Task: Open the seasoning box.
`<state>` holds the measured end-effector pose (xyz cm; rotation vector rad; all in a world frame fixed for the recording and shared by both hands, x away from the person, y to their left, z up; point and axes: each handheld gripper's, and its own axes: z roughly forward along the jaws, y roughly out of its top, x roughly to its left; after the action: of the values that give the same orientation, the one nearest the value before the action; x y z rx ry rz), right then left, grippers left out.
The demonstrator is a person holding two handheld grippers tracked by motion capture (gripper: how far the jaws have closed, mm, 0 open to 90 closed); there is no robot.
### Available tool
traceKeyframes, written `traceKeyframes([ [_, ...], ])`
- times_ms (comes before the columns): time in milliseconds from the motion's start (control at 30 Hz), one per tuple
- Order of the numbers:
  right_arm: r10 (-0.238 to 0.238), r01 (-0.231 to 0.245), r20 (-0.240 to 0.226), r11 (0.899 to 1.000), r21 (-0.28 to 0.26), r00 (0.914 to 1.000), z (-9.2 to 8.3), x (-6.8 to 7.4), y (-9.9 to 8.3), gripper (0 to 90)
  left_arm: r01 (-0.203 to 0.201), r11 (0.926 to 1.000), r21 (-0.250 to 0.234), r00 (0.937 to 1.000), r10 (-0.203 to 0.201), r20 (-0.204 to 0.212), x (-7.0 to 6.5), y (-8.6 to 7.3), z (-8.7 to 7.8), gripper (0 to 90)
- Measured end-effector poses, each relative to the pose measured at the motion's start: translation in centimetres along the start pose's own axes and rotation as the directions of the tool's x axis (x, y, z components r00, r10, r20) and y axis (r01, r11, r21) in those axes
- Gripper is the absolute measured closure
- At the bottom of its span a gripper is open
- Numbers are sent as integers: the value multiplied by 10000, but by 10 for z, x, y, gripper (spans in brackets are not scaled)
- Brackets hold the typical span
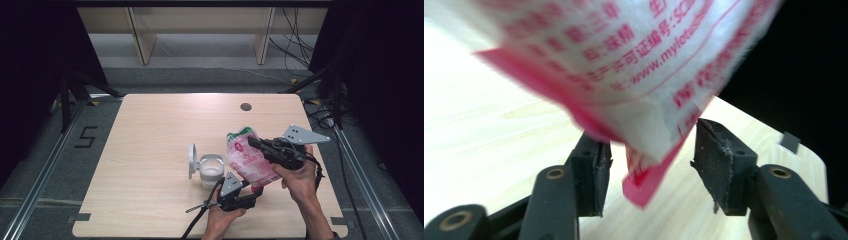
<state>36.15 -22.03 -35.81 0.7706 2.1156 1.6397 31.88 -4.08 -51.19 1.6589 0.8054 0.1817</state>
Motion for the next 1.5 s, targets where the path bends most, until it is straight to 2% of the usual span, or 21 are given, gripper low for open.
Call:
traceKeyframes([
  [33,319,-319,-106,9995,25,9994,-1,0,-1,900,-112,9997,227,9999,109,109,2,0,-5,469],
  [100,201,-201,-58,9998,56,9998,-2,-2,-4,900,-383,9976,570,9990,370,247,2,1,-11,437],
  [167,184,-184,40,9998,18,9998,-2,-5,-7,900,-671,9963,542,9977,664,158,-3,0,-18,439],
  [200,236,-238,239,9997,87,9994,-3,-7,-9,900,-1170,9900,786,9930,1152,266,-4,-2,-29,438],
  [300,313,-316,301,9995,94,9991,-2,-12,-15,900,-938,9938,604,9952,919,345,-3,-5,-39,431],
  [567,669,-677,270,9973,294,9974,-5,-17,-29,900,-1246,9897,707,9922,1244,69,10,-11,-72,392],
  [633,744,-761,336,9958,517,9967,-10,-18,-35,900,-1130,9917,606,9935,1136,-64,15,-16,-80,392],
  [667,710,-722,598,9972,173,9957,-18,-23,-39,900,-1000,9939,464,9947,1009,-178,19,-19,-87,392],
  [733,752,-768,679,9968,222,9949,-23,-24,-40,900,-787,9958,464,9962,803,-331,20,-20,-90,391],
  [767,695,-714,650,9971,280,9955,-27,-25,-41,900,-1054,9935,434,9938,1068,-316,23,-20,-94,391],
  [800,943,-969,701,9947,341,9931,-33,-25,-43,900,-988,9944,388,9942,1003,-398,25,-20,-97,390],
  [833,841,-863,785,9959,261,9934,-37,-27,-45,900,-994,9943,394,9934,1014,-531,26,-20,-100,388],
  [933,977,-1008,965,9945,275,9905,-50,-30,-51,900,-883,9954,371,9927,911,-796,28,-21,-103,380],
  [1033,1144,-1178,864,9924,354,9897,-62,-31,-57,900,-748,9966,337,9949,768,-657,28,-23,-102,378],
  [1100,1141,-1195,1062,9918,454,9878,-68,-34,-60,900,-961,9945,407,9929,986,-660,29,-22,-101,377],
  [1200,935,-1018,1416,9934,527,9855,-78,-43,-68,900,-885,9953,398,9943,907,-557,29,-23,-99,381],
  [1233,935,-1018,1416,9934,527,9855,-78,-43,-68,900,-1003,9940,427,9936,1023,-478,30,-24,-98,381],
  [1267,1341,-1427,1432,9884,515,9806,-78,-41,-70,900,-988,9942,417,9938,1007,-478,30,-24,-98,378],
  [1333,998,-1138,1614,9903,801,9818,-79,-44,-71,900,-997,9941,430,9935,1018,-512,30,-23,-98,378],
  [1400,1229,-1391,1718,9866,854,9774,-78,-41,-70,900,-997,9942,412,9936,1017,-497,30,-23,-98,378],
  [1500,1040,-1210,1829,9890,845,9776,-76,-41,-70,900,-1021,9940,396,9933,1040,-498,31,-23,-98,379],
])
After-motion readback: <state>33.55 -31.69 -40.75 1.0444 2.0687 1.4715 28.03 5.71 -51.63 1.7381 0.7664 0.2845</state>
